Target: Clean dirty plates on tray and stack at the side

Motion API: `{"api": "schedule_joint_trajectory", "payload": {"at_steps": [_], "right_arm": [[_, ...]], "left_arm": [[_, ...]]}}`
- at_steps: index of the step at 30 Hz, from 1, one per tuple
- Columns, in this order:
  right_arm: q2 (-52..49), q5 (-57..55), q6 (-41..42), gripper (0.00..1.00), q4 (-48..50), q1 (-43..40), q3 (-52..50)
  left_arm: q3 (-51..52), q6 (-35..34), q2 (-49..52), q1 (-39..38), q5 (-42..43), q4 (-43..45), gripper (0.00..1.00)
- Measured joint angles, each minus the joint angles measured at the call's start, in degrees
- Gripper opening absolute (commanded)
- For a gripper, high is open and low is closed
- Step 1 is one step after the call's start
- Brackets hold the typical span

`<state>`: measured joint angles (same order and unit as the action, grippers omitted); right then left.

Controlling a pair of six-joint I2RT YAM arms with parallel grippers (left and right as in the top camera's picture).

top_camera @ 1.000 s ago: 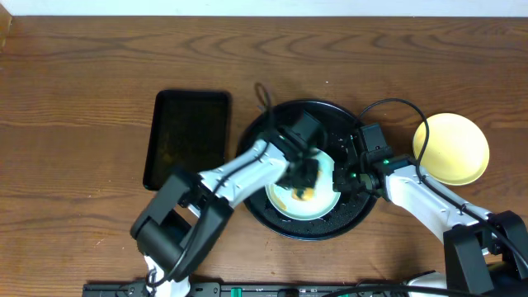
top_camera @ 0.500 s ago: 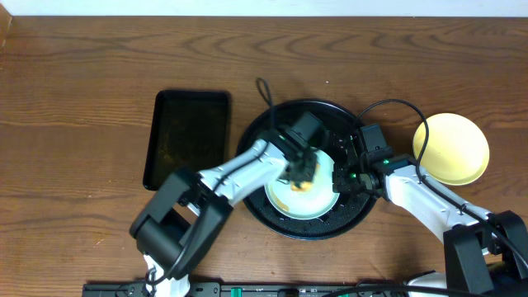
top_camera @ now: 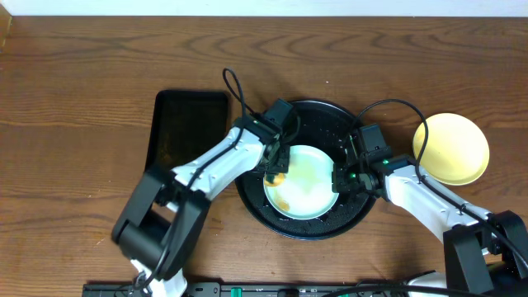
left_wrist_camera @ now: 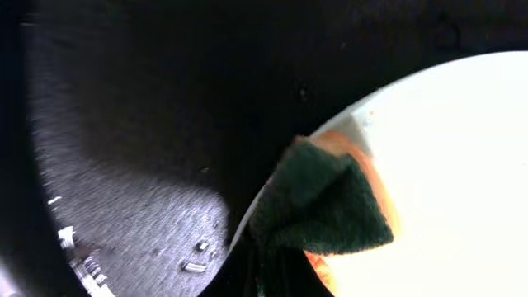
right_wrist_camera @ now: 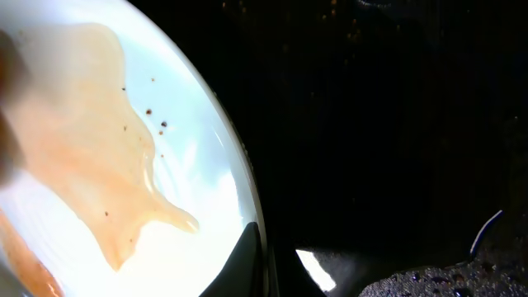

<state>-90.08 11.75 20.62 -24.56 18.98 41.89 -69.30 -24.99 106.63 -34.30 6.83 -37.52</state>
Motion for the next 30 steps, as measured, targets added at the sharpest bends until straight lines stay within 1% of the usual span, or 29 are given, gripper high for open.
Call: {"api": "schedule_joint_trajectory", "payload": {"at_steps": [3,5,6,8,9,15,23,24,27,30], "right_arm": [[0.0,0.0,0.0,0.03,0.0,0.0,0.0],[0.0,-0.1,0.1,0.10,0.0,0.0,0.0],[0.0,-0.2,0.3,0.15,-0.2,0.0,0.0],[0.0,-0.9,0.4,0.22,-0.4,0.0,0.0],[0.0,-1.1,0.5,0.24,-0.5,0.0,0.0],[0.0,-1.1,0.3,0.23,-0.3,0.0,0.0],[-0.1,-1.3,0.3,0.20,-0.3,1.4,0.0],[-0.2,-1.2,0.3,0.18,-0.1,1.8,0.0],[-1.0,-1.6,0.1,0.02,0.1,2.6,0.4],[-1.8,-1.2,0.7,0.01,0.7,2.6,1.1]], "left_arm": [[0.5,0.4,-4.1,0.8,-2.2,-0.6,0.07],[0.5,0.6,-7.3,2.3,-3.9,-0.9,0.08],[0.5,0.7,-8.7,3.1,-4.5,-1.1,0.08],[0.5,0.8,-10.8,4.4,-5.4,-1.6,0.08],[0.5,0.9,-11.9,5.4,-5.8,-2.2,0.08],[0.5,0.9,-12.9,11.3,-6.6,-5.3,0.08],[0.5,0.9,-12.9,19.8,-7.2,-5.7,0.08],[0.5,0.9,-12.9,20.4,-7.2,-5.8,0.08],[0.5,0.9,-12.9,21.4,-7.2,-6.2,0.08],[0.5,0.9,-12.9,21.5,-7.2,-6.3,0.08]]}}
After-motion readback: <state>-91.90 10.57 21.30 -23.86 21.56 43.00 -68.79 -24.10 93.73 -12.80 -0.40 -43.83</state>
